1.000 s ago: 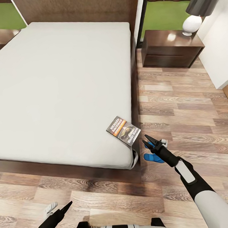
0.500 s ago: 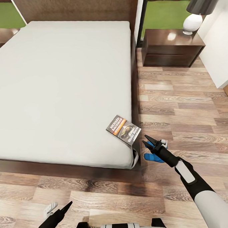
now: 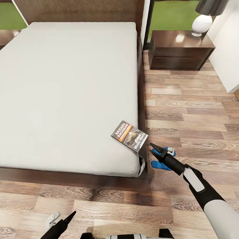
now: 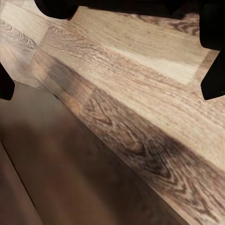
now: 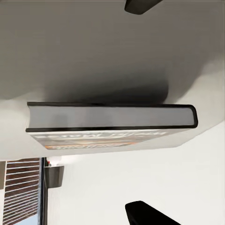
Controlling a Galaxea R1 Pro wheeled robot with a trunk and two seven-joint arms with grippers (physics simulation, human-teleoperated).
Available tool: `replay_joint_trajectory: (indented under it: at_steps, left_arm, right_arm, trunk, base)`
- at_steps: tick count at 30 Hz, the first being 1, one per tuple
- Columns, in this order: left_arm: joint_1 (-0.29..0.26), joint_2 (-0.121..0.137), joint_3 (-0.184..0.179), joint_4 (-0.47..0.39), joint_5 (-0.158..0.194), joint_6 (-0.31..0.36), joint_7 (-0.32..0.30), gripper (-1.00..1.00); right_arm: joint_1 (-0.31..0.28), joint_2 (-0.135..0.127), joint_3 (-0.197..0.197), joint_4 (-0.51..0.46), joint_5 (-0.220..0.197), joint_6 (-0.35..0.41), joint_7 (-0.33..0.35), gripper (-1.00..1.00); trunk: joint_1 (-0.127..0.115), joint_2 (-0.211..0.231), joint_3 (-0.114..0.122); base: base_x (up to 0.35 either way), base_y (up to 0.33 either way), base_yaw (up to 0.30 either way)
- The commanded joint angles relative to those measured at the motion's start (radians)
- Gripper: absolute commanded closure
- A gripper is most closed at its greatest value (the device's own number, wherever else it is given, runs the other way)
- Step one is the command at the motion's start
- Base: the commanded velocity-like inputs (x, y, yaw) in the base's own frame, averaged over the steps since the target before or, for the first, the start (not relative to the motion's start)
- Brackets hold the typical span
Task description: In the bedroom, move the book from the bed onto either nightstand, and place the two sandals side by side next to the bed.
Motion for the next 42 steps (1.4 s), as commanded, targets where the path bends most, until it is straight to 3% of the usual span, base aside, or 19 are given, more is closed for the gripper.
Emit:
replay_joint_trajectory:
  at_steps: [1,42]
  left_arm:
    - [0.0,0.0,-0.009,0.0,0.005,-0.007,-0.001,-1.0]
    - [0.0,-0.001,-0.009,0.0,0.005,-0.007,-0.001,-1.0]
  right_arm:
    - [0.0,0.0,0.0,0.0,-0.006,0.008,0.0,-1.0]
    - [0.0,-0.001,0.0,0.0,-0.008,0.009,0.0,-1.0]
  trunk:
    - [0.0,0.0,0.0]
    - [0.0,0.0,0.0]
  base:
    - [0.0,0.0,0.0]
    - [0.037,0.027,0.0]
